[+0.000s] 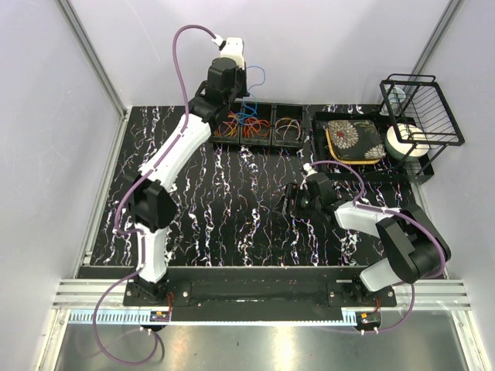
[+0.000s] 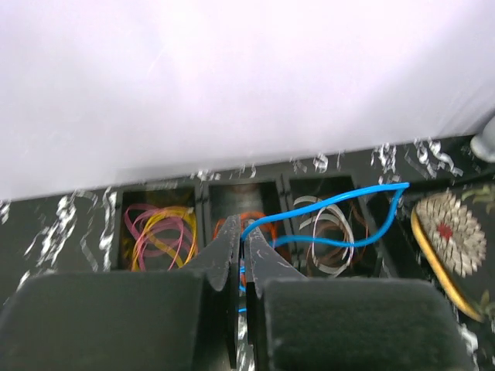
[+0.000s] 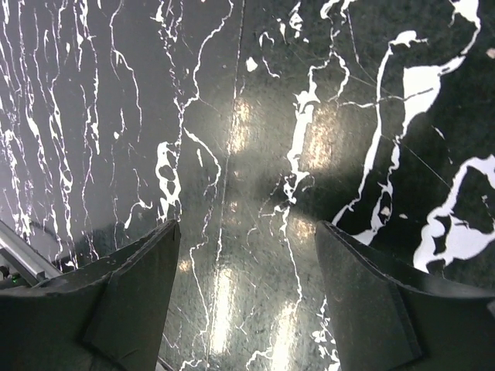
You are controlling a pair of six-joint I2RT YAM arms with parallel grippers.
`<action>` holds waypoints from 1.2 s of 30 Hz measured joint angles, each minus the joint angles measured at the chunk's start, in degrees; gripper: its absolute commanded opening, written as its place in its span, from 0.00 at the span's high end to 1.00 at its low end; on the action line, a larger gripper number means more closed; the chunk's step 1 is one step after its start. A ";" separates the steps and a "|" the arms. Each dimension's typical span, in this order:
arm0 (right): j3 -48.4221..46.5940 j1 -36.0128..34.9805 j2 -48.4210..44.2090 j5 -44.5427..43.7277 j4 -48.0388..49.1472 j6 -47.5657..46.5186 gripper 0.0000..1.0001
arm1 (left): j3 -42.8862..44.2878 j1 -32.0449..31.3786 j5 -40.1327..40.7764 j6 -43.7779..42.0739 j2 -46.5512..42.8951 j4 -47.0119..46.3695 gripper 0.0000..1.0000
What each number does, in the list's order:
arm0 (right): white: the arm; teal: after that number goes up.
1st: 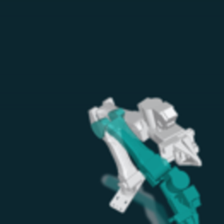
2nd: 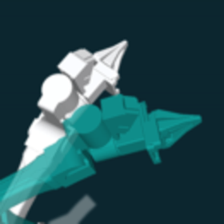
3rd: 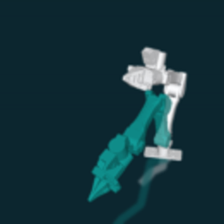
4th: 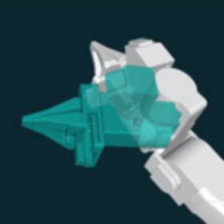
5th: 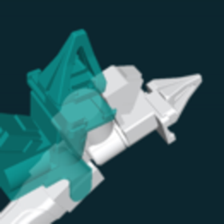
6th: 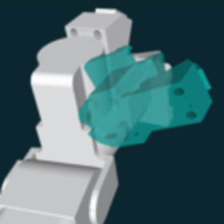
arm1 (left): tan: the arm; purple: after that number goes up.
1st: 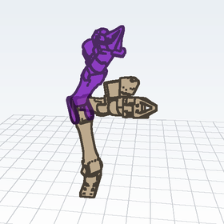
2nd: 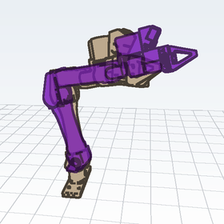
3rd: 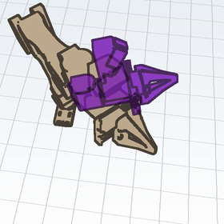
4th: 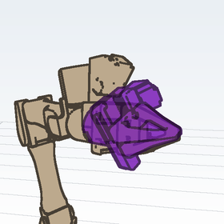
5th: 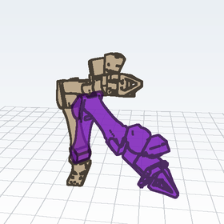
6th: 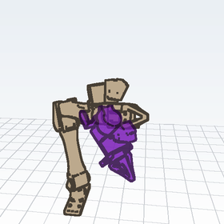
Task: Untangle the cables
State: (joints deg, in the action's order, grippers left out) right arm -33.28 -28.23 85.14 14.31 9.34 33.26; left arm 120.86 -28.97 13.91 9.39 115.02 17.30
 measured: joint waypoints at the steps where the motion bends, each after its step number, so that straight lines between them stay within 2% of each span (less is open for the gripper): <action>1: -0.02 0.00 0.24 0.22 0.46 0.02 0.24 | 0.13 0.20 -0.44 0.00 0.79 -1.53 1.00; 8: -0.26 0.00 1.31 0.59 2.14 0.00 0.25 | 8.96 1.64 -5.44 1.99 12.44 -8.17 1.00; 14: -0.26 0.00 1.79 1.36 2.95 0.00 0.26 | 9.05 4.33 -8.63 6.58 18.08 -12.83 1.00; 22: -0.26 0.00 1.95 1.46 3.13 0.02 0.26 | 9.53 6.14 -9.42 9.16 20.31 -17.44 1.00; 36: -0.28 0.00 2.10 1.70 3.32 0.00 0.27 | 9.62 6.05 -14.36 13.81 20.92 -31.41 1.00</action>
State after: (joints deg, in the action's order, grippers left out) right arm -33.56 -28.23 87.24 16.01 12.67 33.26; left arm 130.47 -22.92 -0.45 23.20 135.94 -14.11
